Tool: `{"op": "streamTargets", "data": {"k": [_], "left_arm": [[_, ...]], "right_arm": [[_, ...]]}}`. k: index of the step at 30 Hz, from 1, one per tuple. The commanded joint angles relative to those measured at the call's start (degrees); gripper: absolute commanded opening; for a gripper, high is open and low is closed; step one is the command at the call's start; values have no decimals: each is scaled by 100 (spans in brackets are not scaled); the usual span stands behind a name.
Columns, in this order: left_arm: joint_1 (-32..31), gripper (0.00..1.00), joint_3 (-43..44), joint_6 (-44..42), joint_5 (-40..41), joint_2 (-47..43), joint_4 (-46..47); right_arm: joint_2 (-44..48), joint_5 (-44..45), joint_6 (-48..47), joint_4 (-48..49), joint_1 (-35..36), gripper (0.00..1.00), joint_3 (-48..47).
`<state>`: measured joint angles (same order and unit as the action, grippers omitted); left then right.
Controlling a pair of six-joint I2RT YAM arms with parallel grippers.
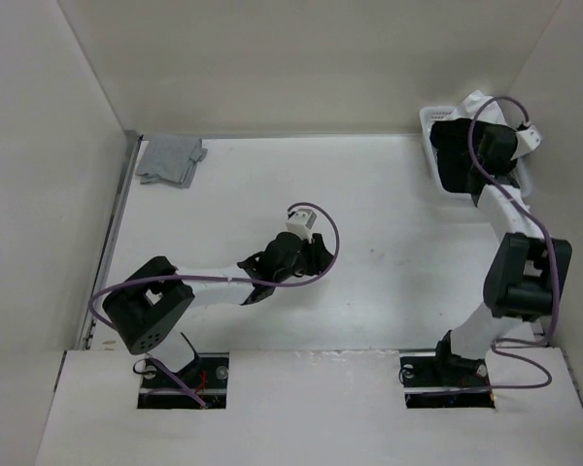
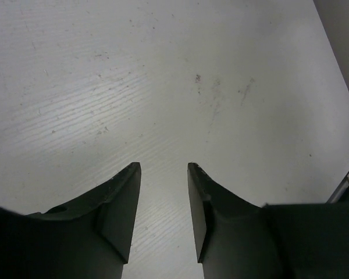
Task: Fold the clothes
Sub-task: Grab the tank top from the pile, then move the tank top to the center of the board
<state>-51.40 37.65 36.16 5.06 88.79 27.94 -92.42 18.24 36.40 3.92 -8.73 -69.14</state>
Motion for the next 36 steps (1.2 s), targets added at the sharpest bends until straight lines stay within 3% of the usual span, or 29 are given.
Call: {"op": "streamTargets", "data": {"k": [1,3,13,16,18,19,24,26,32,36], "left_arm": [[99,46,-91,-171,92,-38,492],[152,47,-126,-145,65,15,632],[328,48,-100,-22,-75,191,791],[337,48,-117,-13,-84,191,827],[345,48,-117,-13,-93,200,827],[354,48,-117,-4,-93,208,827],[363,48,-117,92,-146,226,879],[398,48,-161,136,-154,174,897],[661,48,-345,347,-93,-151,923],[1126,48,-644,611,-23,-774,862]], "right_arm": [[-1222,-5,-361,-320,-615,47,-1501],[-1977,-22,-441,-698,-914,52,-2318],[-3273,31,-634,-1219,-1276,53,-3535],[-3449,-75,-696,-1174,-1258,29,-3755],[-3406,-110,-661,-1158,-1258,2,-3748],[-3318,-93,-652,-1087,-1241,0,-3660],[-1451,-119,-609,510,-785,0,-2019],[-746,-197,-573,705,-557,0,-1718],[1233,-496,-660,724,690,0,-1610],[2227,-681,-907,426,2044,0,-2094]]}}
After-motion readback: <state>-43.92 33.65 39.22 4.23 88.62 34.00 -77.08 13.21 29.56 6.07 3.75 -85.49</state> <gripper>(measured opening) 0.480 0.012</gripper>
